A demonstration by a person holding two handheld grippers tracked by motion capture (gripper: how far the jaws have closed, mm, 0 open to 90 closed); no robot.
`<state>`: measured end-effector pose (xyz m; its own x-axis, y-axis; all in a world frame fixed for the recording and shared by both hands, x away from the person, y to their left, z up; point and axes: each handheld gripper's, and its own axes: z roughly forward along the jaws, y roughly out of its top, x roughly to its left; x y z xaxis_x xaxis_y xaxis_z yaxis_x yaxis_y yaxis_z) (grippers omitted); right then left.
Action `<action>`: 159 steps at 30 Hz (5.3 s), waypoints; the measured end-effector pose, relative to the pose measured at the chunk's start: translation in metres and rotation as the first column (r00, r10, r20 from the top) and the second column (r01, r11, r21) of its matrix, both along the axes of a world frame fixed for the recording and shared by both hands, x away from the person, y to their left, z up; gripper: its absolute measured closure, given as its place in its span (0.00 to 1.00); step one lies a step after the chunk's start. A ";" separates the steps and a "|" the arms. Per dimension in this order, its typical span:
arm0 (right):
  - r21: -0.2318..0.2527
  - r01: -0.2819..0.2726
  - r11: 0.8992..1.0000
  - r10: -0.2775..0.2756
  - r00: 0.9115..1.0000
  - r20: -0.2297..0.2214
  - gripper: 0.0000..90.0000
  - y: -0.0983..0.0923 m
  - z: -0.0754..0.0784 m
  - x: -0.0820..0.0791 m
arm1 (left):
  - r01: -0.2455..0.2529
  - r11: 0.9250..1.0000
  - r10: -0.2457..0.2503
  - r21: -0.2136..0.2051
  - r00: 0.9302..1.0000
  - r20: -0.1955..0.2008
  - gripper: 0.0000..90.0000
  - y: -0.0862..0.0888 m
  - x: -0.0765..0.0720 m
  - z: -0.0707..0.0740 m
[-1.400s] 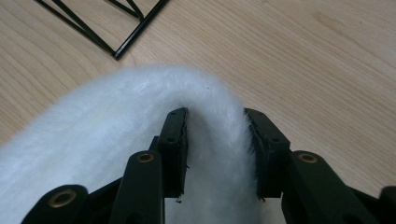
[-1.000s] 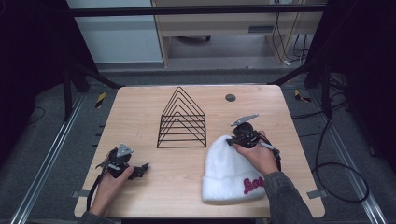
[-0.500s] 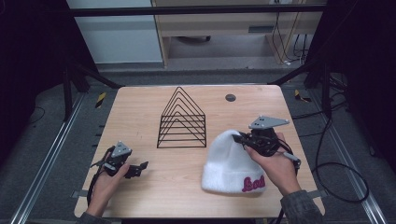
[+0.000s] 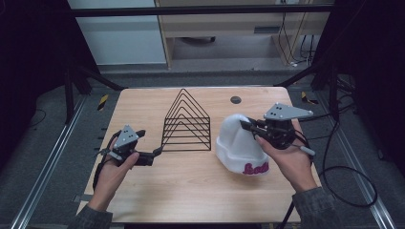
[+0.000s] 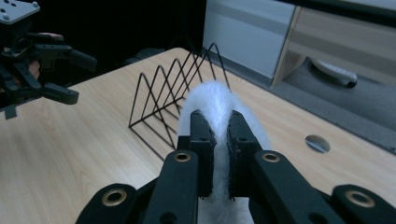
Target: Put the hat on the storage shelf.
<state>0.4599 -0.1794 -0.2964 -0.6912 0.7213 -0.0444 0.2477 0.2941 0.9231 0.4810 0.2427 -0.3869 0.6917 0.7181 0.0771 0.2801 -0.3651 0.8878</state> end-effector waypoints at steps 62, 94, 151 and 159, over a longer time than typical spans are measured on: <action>0.063 -0.089 0.994 0.072 0.969 0.236 0.93 0.114 0.138 0.067 | 0.127 0.992 -0.127 0.006 0.992 0.026 0.16 -0.041 0.057 0.093; -0.004 -0.001 1.000 0.002 0.979 0.206 0.93 0.105 0.123 0.101 | -0.013 0.999 0.011 0.038 0.997 0.071 0.89 -0.028 0.063 0.096; -0.109 -0.092 0.990 0.105 0.987 0.120 0.92 0.139 0.064 0.111 | -0.031 0.997 0.031 0.066 1.000 0.002 0.89 0.010 0.067 0.032; -0.135 -0.100 0.986 0.112 0.990 0.083 0.92 0.135 0.049 0.107 | -0.005 0.996 0.008 0.093 1.000 -0.029 0.88 0.002 0.067 0.014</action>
<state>0.5674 -0.0446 -0.2472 -0.7522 0.6282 -0.1989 0.1262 0.4336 0.8922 0.5481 0.2448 -0.3727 0.6901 0.7131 0.1235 0.3082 -0.4440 0.8414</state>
